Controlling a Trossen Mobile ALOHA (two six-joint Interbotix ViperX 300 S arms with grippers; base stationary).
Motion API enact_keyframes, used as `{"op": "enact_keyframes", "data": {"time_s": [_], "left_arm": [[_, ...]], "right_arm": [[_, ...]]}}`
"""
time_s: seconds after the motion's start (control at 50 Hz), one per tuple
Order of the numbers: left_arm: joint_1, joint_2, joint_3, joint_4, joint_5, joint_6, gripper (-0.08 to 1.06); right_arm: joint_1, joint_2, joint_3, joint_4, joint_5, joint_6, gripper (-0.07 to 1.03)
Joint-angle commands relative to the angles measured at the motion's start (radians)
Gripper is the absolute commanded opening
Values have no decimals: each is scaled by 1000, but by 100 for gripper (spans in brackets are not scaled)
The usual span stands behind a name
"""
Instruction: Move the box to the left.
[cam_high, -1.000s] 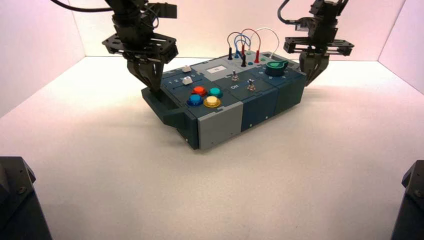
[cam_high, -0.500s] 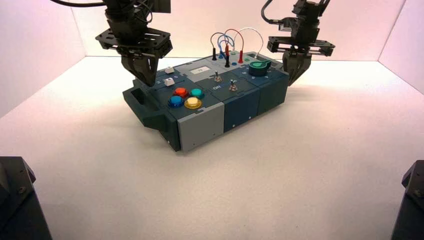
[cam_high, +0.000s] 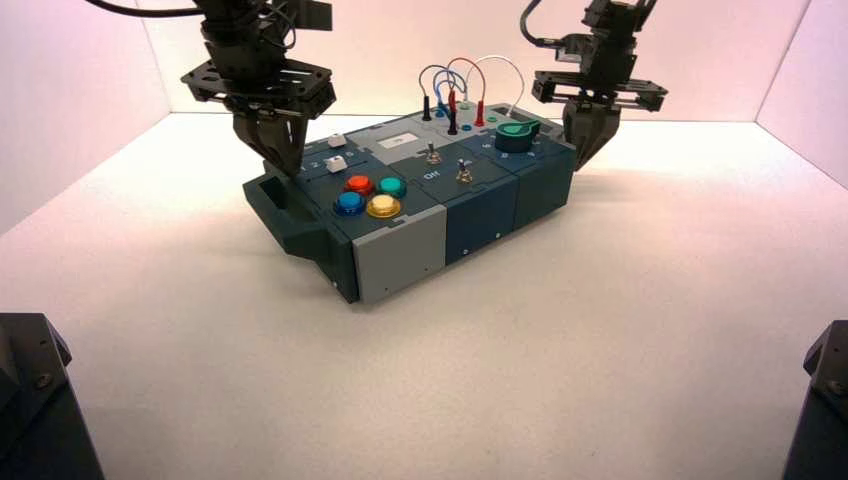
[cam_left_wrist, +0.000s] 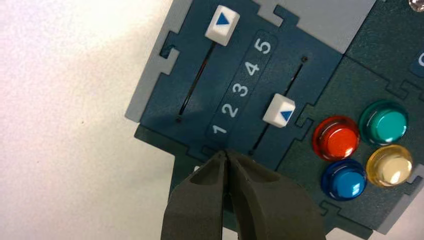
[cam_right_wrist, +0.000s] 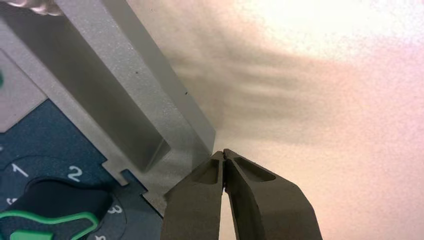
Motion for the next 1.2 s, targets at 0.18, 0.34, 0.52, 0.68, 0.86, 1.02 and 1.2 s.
{"op": "enact_keyframes", "data": {"time_s": [0.18,0.34,0.52,0.68,0.86,1.02,1.2], "left_arm": [[25,-46,2,3,11,5,-3],[38,-60,6,5,23,3,-3],[64,-94,31,3,32,-2,-3],[83,-115,49,5,38,-6,-3],[87,-120,58,3,55,-6,-3],[87,-124,69,5,60,-11,-3],[87,-152,83,3,66,-12,-3]], "right_arm": [[100,5,-55,28,23,0,-2],[124,18,-74,35,37,0,-2],[153,34,-97,37,51,0,-2],[175,51,-121,38,64,0,-2],[190,66,-132,44,69,-6,-2],[212,74,-135,55,69,-15,-2],[212,74,-132,49,69,-23,-2]]}}
